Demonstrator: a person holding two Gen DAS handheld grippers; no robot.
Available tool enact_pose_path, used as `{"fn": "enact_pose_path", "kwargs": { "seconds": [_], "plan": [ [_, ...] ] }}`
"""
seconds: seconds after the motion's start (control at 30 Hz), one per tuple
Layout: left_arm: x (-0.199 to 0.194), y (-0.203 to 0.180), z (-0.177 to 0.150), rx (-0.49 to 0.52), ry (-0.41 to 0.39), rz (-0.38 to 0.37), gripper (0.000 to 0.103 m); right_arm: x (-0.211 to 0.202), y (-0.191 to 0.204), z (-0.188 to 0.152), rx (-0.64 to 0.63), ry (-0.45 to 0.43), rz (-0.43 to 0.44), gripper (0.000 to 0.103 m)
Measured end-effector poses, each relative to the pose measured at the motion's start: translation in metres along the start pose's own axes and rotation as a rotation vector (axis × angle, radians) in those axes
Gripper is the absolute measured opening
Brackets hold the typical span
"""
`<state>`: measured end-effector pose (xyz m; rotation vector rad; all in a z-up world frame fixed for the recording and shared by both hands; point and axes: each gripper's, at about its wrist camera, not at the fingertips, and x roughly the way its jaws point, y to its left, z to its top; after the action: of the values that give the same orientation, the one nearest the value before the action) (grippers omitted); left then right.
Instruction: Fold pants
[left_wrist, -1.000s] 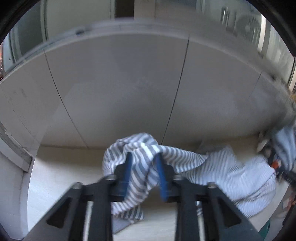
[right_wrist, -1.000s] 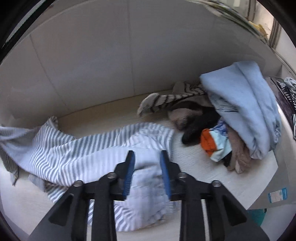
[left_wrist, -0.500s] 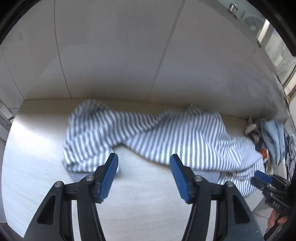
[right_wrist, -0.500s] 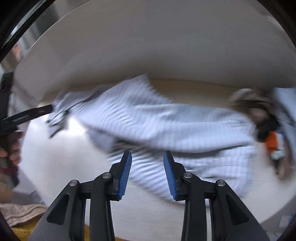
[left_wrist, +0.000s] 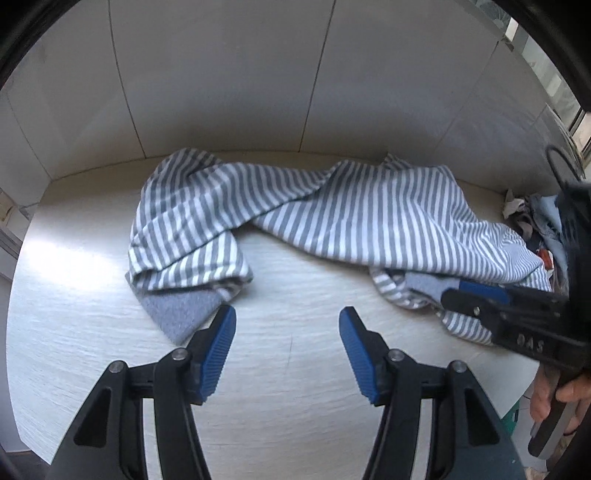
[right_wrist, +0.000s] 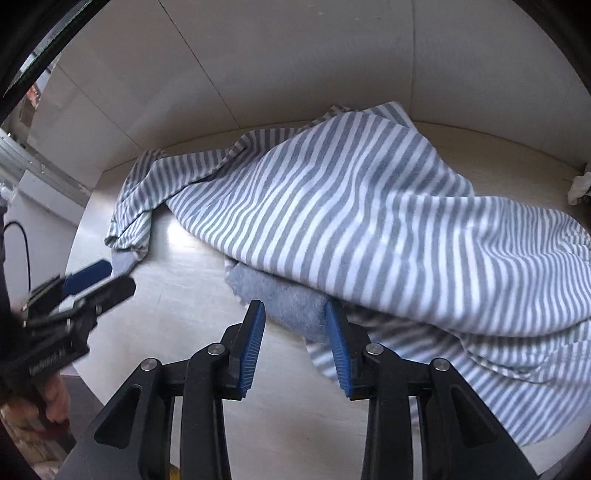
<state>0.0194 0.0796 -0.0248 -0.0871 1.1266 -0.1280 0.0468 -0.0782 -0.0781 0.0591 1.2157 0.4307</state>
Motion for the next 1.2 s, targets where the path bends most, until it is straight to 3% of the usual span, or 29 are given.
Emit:
{"fn": "enact_pose_path", "kwargs": {
  "seconds": [0.07, 0.1, 0.2, 0.3, 0.4, 0.57, 0.7, 0.73, 0.8, 0.9, 1.03, 1.2],
  "plan": [
    [0.0, 0.002, -0.003, 0.005, 0.0, -0.001, 0.061, -0.001, 0.006, 0.001, -0.024, -0.001, -0.001, 0.007],
    [-0.002, 0.003, -0.005, 0.009, -0.002, -0.001, 0.061, -0.003, 0.009, 0.001, -0.036, -0.01, 0.0, 0.006],
    [-0.006, 0.002, -0.008, 0.033, -0.011, -0.026, 0.061, -0.025, 0.021, 0.0, -0.061, -0.048, 0.045, 0.006],
    [-0.017, 0.0, -0.012, 0.052, -0.038, -0.112, 0.061, -0.059, 0.038, 0.003, -0.093, -0.098, 0.166, 0.006],
    [-0.038, -0.006, -0.012, 0.092, -0.099, -0.22, 0.061, -0.081, 0.059, 0.005, -0.146, -0.134, 0.213, 0.006],
    [-0.057, -0.016, -0.012, 0.185, -0.164, -0.305, 0.063, -0.097, 0.089, 0.008, -0.182, -0.156, 0.314, 0.006],
    [-0.054, -0.015, -0.015, 0.179, -0.13, -0.31, 0.063, -0.085, 0.106, 0.006, -0.207, -0.122, 0.282, 0.007],
    [-0.053, -0.015, -0.016, 0.179, -0.123, -0.304, 0.063, -0.081, 0.108, 0.005, -0.193, -0.101, 0.28, 0.009],
    [-0.051, -0.009, -0.02, 0.172, -0.114, -0.281, 0.063, -0.075, 0.111, 0.003, -0.173, -0.081, 0.273, 0.025],
    [-0.043, 0.007, -0.025, 0.131, -0.098, -0.23, 0.063, -0.08, 0.108, -0.006, -0.146, -0.095, 0.253, 0.028],
    [-0.039, 0.03, -0.031, 0.07, -0.079, -0.231, 0.063, -0.093, 0.096, -0.018, -0.103, -0.126, 0.18, 0.031],
    [-0.043, 0.03, -0.033, 0.113, -0.082, -0.26, 0.063, -0.093, 0.058, -0.037, 0.015, -0.124, 0.023, 0.031]
  ]
}}
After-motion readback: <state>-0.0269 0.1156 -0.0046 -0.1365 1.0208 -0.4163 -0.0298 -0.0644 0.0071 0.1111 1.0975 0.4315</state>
